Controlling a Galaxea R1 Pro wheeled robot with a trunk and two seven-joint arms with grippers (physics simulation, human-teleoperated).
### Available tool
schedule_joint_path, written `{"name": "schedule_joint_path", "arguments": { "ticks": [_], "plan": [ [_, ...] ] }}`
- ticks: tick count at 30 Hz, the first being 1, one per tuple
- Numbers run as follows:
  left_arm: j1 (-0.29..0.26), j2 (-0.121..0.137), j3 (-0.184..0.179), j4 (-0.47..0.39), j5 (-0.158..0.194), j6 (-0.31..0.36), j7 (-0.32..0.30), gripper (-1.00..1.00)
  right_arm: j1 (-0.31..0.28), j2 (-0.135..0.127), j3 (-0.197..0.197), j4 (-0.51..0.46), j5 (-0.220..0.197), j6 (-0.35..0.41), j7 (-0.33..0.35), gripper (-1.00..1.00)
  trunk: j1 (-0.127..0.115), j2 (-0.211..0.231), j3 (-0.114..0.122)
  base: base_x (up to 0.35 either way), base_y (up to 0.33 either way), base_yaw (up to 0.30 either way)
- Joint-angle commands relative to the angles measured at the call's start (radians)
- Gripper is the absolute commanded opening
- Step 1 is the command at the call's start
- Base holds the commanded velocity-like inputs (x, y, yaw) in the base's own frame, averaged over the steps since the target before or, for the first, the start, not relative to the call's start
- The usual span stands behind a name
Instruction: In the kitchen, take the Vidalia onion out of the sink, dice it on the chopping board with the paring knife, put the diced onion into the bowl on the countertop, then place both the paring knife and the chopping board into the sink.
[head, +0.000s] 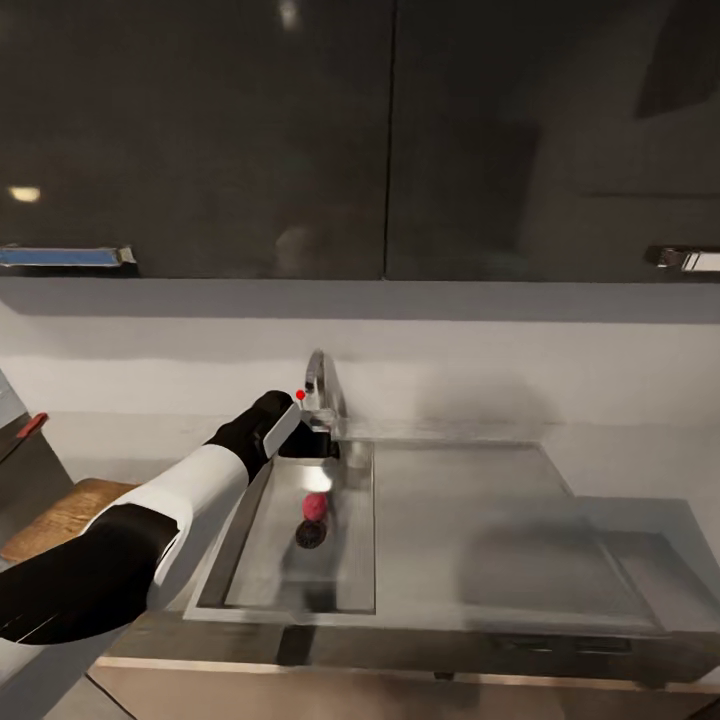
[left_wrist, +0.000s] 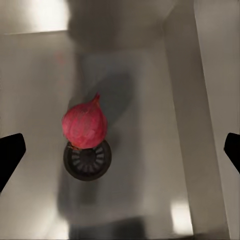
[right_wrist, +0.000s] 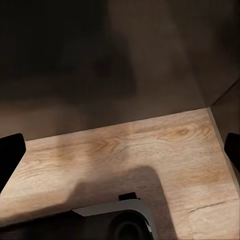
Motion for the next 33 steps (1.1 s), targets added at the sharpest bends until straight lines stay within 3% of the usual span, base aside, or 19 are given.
{"name": "schedule_joint_path", "arguments": {
  "ticks": [1, 33],
  "plan": [
    [0.000, 0.001, -0.007, -0.001, 0.011, 0.003, 0.007, 1.00, 0.000, 0.000, 0.004, -0.002, -0.005, -0.001, -0.003, 1.00, 0.001, -0.002, -0.004, 0.150, 0.000, 0.000],
    [0.072, 0.010, -0.009, 0.036, 0.008, 0.003, 0.007, 1.00, 0.000, 0.000, 0.004, -0.002, -0.005, -0.001, -0.003, 1.00, 0.001, -0.002, -0.053, 0.045, 0.000, 0.000]
  ]
}}
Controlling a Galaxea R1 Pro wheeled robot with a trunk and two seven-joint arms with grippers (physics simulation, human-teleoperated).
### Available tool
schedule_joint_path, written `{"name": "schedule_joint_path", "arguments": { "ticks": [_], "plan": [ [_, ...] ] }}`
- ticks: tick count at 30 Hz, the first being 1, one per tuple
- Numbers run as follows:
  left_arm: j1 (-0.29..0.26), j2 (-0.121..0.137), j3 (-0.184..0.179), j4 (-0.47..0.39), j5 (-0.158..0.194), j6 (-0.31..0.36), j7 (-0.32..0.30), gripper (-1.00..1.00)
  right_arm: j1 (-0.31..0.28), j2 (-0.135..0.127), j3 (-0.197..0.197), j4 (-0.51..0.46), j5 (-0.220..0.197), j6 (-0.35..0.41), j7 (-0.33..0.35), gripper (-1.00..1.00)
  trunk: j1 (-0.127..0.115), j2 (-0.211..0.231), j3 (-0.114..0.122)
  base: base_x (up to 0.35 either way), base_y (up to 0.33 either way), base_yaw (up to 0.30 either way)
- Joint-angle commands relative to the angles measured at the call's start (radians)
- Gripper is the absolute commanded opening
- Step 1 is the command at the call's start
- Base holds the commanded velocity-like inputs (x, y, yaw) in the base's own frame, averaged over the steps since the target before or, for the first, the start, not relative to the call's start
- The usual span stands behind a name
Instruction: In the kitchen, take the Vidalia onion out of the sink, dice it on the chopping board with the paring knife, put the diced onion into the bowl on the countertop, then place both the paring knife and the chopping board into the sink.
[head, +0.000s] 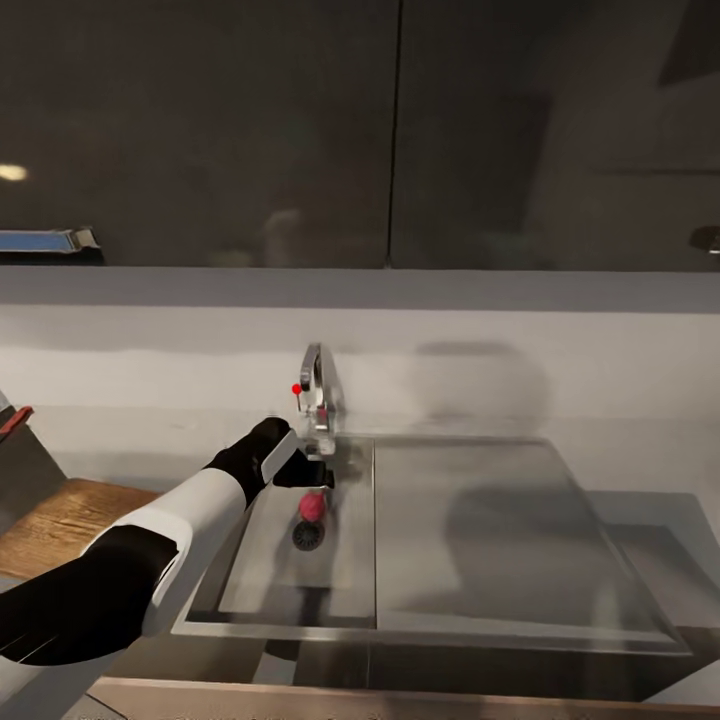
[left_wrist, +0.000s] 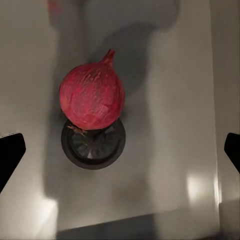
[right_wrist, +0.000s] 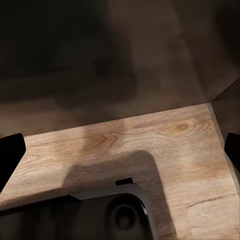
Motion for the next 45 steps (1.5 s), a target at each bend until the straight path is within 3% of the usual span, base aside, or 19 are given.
{"name": "schedule_joint_path", "arguments": {
  "ticks": [1, 45],
  "plan": [
    [0.001, 0.000, -0.007, -0.001, 0.010, 0.003, 0.007, 1.00, 0.000, 0.000, 0.004, -0.002, -0.006, -0.001, -0.003, 1.00, 0.001, -0.002, -0.003, 0.003, 0.000, 0.000],
    [0.025, 0.008, -0.007, -0.001, 0.009, 0.003, 0.005, 1.00, 0.000, 0.000, 0.004, -0.002, -0.006, -0.001, -0.003, 1.00, 0.001, -0.002, -0.071, 0.029, 0.001, 0.000]
  ]
}}
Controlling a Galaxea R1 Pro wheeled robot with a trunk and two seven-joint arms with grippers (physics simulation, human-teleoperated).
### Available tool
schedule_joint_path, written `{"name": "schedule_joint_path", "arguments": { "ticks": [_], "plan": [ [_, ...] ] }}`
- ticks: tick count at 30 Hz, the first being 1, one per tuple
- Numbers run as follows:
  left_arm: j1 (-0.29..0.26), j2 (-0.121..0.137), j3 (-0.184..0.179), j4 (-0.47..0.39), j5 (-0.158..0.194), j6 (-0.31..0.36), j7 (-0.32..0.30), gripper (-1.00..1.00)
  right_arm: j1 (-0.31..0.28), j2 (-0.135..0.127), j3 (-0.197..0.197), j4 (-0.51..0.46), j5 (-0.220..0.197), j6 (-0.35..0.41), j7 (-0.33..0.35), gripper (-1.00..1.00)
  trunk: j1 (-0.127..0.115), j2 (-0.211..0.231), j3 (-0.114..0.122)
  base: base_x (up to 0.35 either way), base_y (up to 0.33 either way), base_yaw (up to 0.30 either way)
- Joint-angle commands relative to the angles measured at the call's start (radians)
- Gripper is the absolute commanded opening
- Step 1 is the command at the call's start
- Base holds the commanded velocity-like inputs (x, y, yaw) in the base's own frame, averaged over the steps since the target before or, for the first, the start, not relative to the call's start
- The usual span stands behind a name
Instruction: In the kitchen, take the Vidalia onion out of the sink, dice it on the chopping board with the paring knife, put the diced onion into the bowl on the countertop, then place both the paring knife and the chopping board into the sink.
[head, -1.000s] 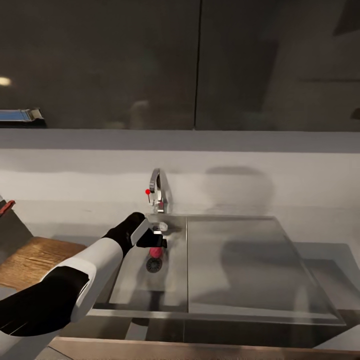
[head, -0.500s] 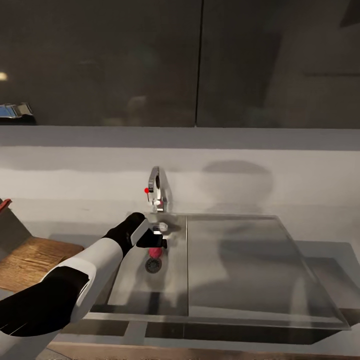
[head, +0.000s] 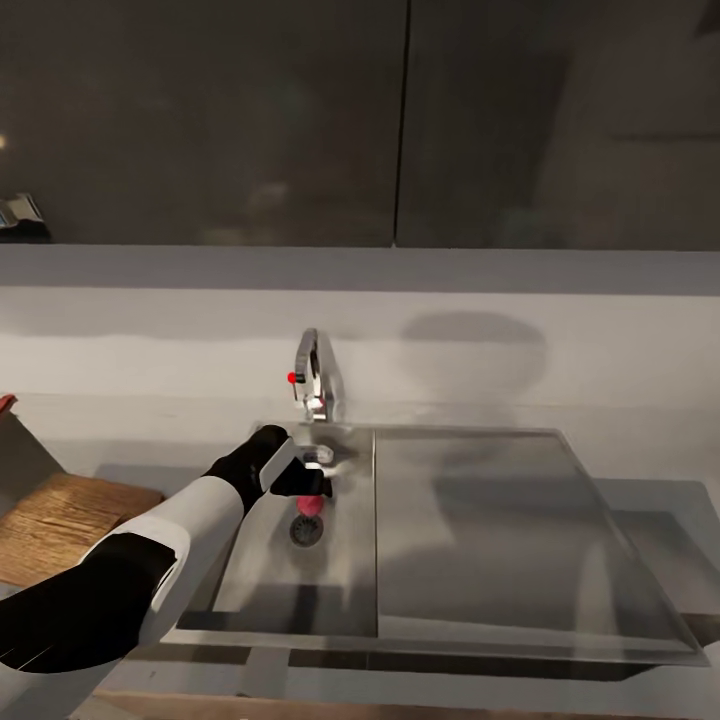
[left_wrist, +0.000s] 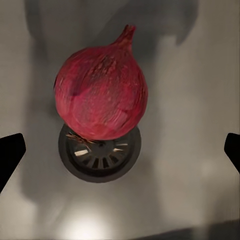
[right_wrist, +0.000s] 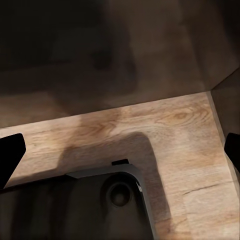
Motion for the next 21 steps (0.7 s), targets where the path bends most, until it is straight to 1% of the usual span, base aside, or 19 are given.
{"name": "schedule_joint_path", "arguments": {
  "ticks": [1, 8, 12, 15, 21],
  "plan": [
    [-0.001, 0.000, -0.007, -0.001, 0.010, 0.003, 0.006, 1.00, 0.000, 0.000, 0.004, -0.002, -0.006, -0.001, -0.004, 1.00, 0.001, -0.002, -0.003, 0.010, 0.000, 0.000],
    [-0.001, 0.000, -0.007, -0.001, 0.010, 0.003, 0.006, 1.00, 0.000, 0.000, 0.004, -0.002, -0.006, -0.001, -0.004, 1.00, 0.001, -0.002, -0.014, 0.006, 0.000, 0.000],
    [0.000, 0.001, -0.007, -0.001, 0.010, 0.003, 0.006, 1.00, 0.000, 0.000, 0.004, -0.002, -0.006, -0.001, -0.003, 1.00, 0.001, -0.002, -0.020, 0.116, 0.000, 0.000],
    [0.018, 0.001, -0.011, -0.002, 0.010, 0.002, 0.006, 1.00, 0.000, 0.000, 0.004, -0.002, -0.006, -0.001, -0.003, 1.00, 0.001, -0.002, -0.025, 0.098, 0.000, 0.000],
    [0.025, 0.001, -0.013, -0.002, 0.010, 0.002, 0.006, 1.00, 0.000, 0.000, 0.004, -0.002, -0.006, -0.001, -0.003, 1.00, 0.001, -0.002, -0.034, 0.014, 0.000, 0.000]
  ]
}}
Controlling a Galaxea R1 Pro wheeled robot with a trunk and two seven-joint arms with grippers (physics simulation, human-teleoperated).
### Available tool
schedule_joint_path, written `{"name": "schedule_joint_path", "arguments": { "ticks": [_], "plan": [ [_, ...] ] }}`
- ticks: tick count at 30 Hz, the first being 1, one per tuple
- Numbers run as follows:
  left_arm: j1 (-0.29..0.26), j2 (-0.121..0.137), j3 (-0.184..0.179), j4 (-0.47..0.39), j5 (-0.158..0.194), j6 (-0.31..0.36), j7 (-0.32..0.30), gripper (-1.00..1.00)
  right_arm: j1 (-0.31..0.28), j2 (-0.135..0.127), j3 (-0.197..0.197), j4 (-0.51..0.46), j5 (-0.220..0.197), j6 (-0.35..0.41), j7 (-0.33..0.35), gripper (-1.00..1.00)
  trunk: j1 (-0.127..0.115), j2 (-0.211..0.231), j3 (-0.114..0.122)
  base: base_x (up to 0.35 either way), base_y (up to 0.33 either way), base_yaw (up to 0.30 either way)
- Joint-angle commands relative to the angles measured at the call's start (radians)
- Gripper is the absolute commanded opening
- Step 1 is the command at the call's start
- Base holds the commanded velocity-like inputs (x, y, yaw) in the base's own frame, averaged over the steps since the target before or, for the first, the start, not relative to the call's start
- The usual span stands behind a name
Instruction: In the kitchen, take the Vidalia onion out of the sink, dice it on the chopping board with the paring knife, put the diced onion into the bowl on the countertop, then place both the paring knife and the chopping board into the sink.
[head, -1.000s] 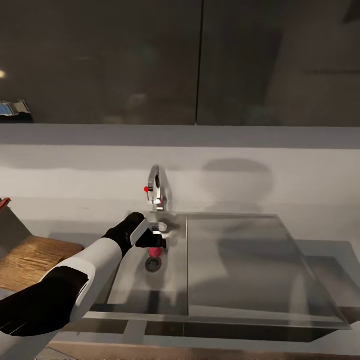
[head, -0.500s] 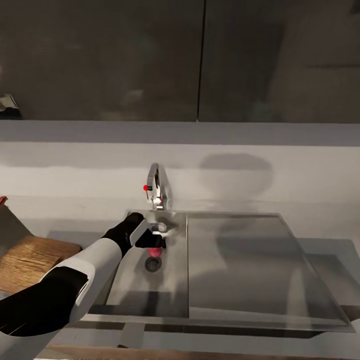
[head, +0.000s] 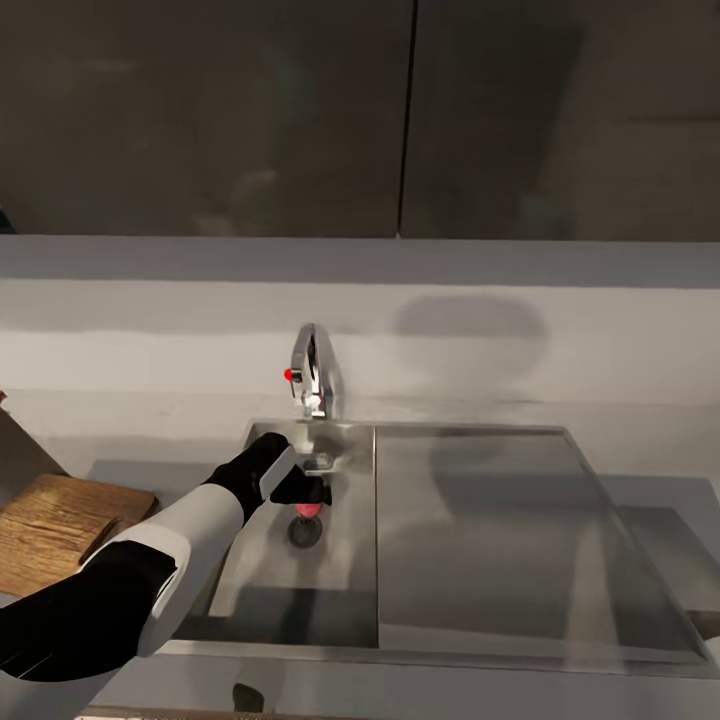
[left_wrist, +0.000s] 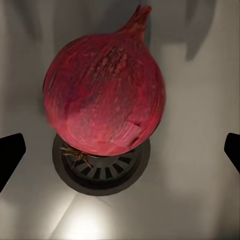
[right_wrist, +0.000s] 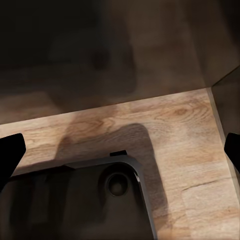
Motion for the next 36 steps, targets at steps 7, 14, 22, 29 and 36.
{"name": "schedule_joint_path", "arguments": {
  "ticks": [7, 14, 22, 29, 36],
  "plan": [
    [0.000, 0.000, -0.008, -0.001, 0.010, 0.003, 0.006, 1.00, 0.000, 0.000, 0.004, -0.002, -0.006, -0.001, -0.004, 1.00, 0.001, -0.002, -0.013, 0.052, 0.000, 0.000],
    [0.000, 0.003, -0.008, -0.002, 0.009, 0.003, 0.006, 1.00, 0.000, 0.000, 0.004, -0.002, -0.006, -0.001, -0.004, 1.00, 0.001, -0.002, -0.023, 0.028, 0.000, 0.000],
    [0.000, 0.010, -0.008, -0.003, 0.009, 0.003, 0.006, 1.00, 0.000, 0.000, 0.004, -0.002, -0.006, -0.001, -0.004, 1.00, 0.001, -0.002, -0.027, 0.001, 0.000, 0.000],
    [0.001, 0.011, -0.008, -0.005, 0.009, 0.003, 0.006, 1.00, 0.000, 0.000, 0.004, -0.002, -0.006, -0.001, -0.004, 1.00, 0.001, -0.002, -0.027, 0.124, 0.000, 0.000],
    [0.001, 0.010, -0.009, -0.006, 0.009, 0.003, 0.006, 1.00, 0.000, 0.000, 0.004, -0.002, -0.006, -0.001, -0.004, 1.00, 0.001, -0.002, -0.027, 0.068, 0.000, 0.000]
  ]
}}
